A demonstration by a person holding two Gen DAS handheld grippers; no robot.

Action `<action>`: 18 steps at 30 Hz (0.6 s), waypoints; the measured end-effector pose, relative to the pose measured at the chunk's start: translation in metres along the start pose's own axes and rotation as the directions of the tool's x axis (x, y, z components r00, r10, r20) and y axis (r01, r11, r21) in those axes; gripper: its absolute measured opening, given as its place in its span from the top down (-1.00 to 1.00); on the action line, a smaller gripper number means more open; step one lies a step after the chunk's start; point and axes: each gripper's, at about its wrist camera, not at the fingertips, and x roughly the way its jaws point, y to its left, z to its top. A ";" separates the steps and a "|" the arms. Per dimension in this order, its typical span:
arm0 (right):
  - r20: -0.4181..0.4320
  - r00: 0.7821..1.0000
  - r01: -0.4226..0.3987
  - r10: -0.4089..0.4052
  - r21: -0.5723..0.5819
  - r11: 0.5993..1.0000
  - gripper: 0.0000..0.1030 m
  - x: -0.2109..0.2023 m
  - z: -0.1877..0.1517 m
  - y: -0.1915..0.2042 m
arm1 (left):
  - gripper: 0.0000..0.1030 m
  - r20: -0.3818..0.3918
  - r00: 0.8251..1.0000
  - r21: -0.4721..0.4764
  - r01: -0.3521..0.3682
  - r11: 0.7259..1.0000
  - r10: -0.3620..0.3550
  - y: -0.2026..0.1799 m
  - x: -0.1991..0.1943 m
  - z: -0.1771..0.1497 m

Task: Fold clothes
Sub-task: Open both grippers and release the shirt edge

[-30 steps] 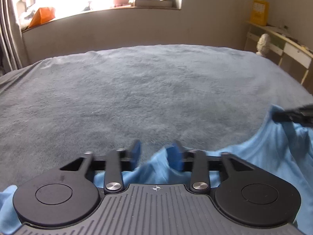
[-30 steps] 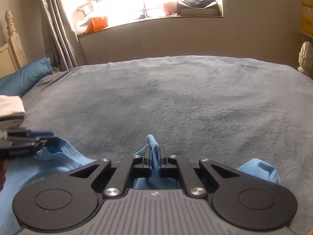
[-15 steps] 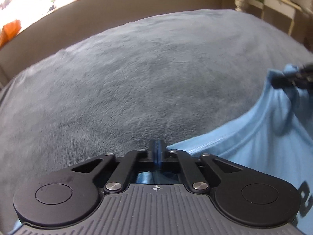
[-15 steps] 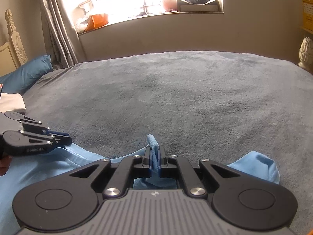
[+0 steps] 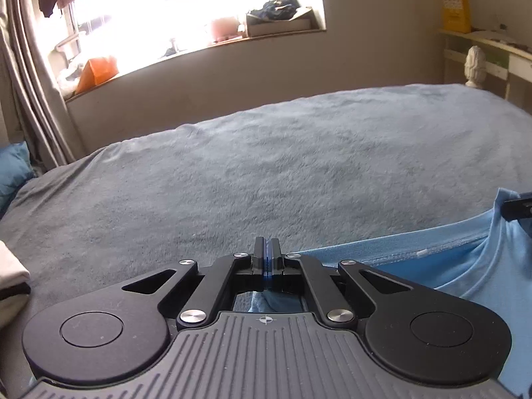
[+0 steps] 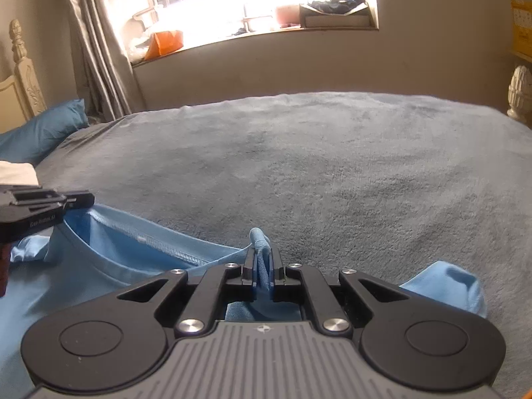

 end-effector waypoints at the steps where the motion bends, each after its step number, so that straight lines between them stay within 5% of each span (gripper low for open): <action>1: 0.001 1.000 0.003 -0.003 0.007 1.000 0.89 0.003 0.001 0.000 | 1.00 0.000 1.000 -0.002 -0.008 1.000 0.008 -0.001 0.003 0.000; 7: -0.065 0.996 0.061 -0.056 0.076 0.995 0.85 0.031 0.001 -0.006 | 0.99 -0.070 0.997 -0.020 -0.048 0.999 0.046 -0.004 0.021 -0.009; 11: -0.076 0.994 0.084 -0.074 0.148 0.985 0.63 0.037 0.007 -0.011 | 0.90 -0.097 0.995 -0.044 -0.040 0.998 0.036 -0.002 0.023 -0.013; 14: -0.074 0.993 0.109 -0.095 0.209 0.972 0.13 0.032 0.016 -0.019 | 0.51 -0.111 0.994 -0.142 0.002 0.990 -0.018 0.011 0.021 -0.010; 16: -0.056 0.992 0.121 -0.110 0.270 0.955 0.05 0.025 0.020 -0.029 | 0.22 -0.110 0.992 -0.232 0.029 0.972 -0.056 0.023 0.019 -0.007; 18: -0.045 0.995 0.095 -0.085 0.331 0.939 0.04 0.016 0.019 -0.039 | 0.13 -0.105 0.991 -0.303 0.043 0.952 -0.078 0.034 0.016 -0.005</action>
